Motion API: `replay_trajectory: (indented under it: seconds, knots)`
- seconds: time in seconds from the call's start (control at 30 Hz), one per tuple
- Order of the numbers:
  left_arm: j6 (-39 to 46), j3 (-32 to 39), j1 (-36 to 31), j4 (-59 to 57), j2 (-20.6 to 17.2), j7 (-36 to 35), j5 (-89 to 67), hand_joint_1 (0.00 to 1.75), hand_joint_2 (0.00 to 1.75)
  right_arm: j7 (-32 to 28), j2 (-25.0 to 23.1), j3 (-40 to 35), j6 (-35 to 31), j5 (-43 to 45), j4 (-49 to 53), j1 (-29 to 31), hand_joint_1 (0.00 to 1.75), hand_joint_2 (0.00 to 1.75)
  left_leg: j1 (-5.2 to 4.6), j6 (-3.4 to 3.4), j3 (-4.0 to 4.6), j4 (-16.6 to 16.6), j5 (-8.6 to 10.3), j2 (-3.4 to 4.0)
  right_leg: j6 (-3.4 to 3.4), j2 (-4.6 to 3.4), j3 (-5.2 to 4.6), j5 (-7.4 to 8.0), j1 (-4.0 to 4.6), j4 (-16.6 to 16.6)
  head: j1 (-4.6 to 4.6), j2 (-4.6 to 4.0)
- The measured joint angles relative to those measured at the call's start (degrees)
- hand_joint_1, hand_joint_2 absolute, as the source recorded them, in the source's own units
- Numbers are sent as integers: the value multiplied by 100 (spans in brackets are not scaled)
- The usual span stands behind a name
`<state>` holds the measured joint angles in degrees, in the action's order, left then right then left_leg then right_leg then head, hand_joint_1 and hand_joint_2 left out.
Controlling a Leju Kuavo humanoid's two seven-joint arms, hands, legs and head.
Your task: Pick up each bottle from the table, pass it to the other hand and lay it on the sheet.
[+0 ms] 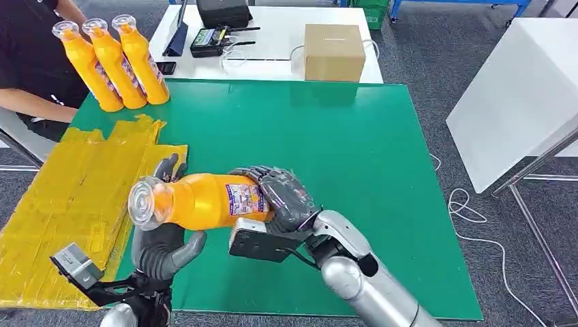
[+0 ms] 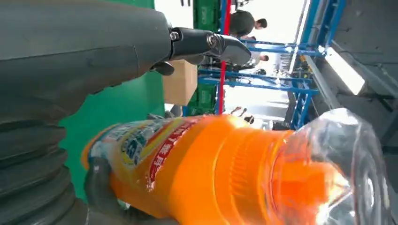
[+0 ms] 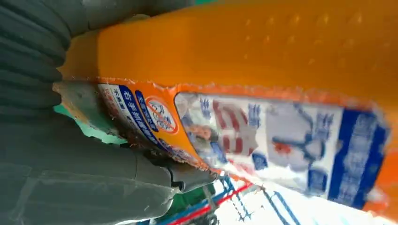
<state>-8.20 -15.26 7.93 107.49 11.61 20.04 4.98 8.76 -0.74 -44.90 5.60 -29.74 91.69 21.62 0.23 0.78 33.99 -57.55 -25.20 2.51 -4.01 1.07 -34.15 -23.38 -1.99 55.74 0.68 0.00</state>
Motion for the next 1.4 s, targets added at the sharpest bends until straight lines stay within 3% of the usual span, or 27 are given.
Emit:
replay_trajectory:
  seconds: [0.73,1.0,1.4]
  knots:
    - [89,-4,12,-15,-20,90,-255,0,175,-120,-42,-1189,492,907,-549,683,175,175,1,0,-1,0,0,1,0,0,-2,0,0,0,-2,0]
    - [-4,-225,-327,-343,-363,-435,-1954,0,175,-70,37,-1241,618,922,-658,714,175,175,0,-1,-1,0,1,0,0,0,-1,1,0,1,-4,0]
    - [-35,-367,-548,-588,-599,-503,-2266,0,175,-72,89,-1250,623,935,-723,717,175,175,1,-3,0,0,3,0,0,0,-1,0,0,1,-2,0]
